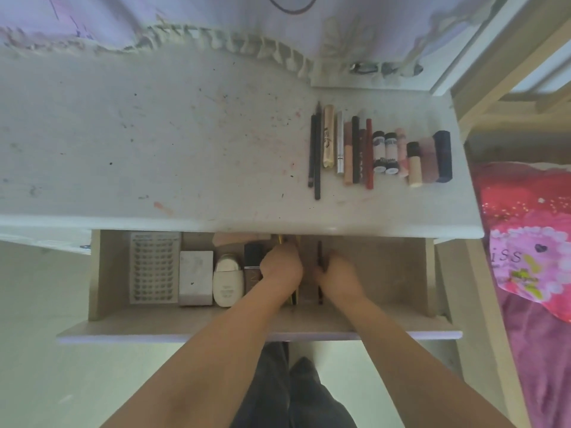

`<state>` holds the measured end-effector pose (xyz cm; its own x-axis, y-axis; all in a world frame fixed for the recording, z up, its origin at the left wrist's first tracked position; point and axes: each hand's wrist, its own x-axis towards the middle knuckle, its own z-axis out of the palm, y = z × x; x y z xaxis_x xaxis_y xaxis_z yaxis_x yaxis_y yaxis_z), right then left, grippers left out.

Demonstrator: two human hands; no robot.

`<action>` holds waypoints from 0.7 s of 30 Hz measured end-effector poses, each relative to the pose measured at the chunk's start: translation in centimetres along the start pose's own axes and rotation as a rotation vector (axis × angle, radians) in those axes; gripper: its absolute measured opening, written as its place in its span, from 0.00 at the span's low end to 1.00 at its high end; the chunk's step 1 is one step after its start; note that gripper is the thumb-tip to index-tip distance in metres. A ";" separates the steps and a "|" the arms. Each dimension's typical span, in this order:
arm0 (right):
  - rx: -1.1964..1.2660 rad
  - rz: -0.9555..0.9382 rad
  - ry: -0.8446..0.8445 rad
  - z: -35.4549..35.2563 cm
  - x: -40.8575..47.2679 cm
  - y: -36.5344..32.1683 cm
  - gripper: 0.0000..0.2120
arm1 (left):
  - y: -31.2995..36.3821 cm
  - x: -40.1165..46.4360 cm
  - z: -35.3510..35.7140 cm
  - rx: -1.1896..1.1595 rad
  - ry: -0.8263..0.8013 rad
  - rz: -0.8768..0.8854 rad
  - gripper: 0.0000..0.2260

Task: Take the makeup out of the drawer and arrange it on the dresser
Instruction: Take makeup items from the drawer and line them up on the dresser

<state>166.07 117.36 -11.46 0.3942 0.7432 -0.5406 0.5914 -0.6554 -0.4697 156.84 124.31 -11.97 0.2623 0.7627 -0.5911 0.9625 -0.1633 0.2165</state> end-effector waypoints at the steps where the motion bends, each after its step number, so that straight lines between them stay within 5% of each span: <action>1: -0.008 -0.065 -0.018 -0.8 -0.8 0.0 0.04 | -0.2 -0.7 -0.4 -0.067 -0.002 0.036 0.11; 6: -0.130 -0.365 -0.015 -5.6 -5.5 -1.4 0.04 | -3.8 -6.5 -4.0 -0.288 0.016 0.401 0.06; 9: 0.064 -0.434 0.027 -9.9 -5.7 -4.8 0.03 | -5.8 -7.9 -8.9 -0.398 0.084 0.489 0.02; 14: 0.208 -0.415 0.247 -15.0 -0.3 -12.1 0.04 | -4.2 -3.7 -17.4 -0.656 0.334 0.406 0.04; 18: -0.099 -0.298 0.246 -15.3 4.7 -15.9 0.19 | -0.8 2.0 -20.0 -0.587 0.366 0.201 0.05; 21: -0.318 -0.237 0.298 -14.3 7.0 -16.8 0.19 | 1.5 4.7 -20.0 -0.362 0.321 0.124 0.15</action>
<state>168.96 135.51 2.62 0.3796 0.9032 -0.2001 0.8562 -0.4250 -0.2938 158.15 140.13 1.13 0.2844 0.9146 -0.2875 0.8251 -0.0809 0.5591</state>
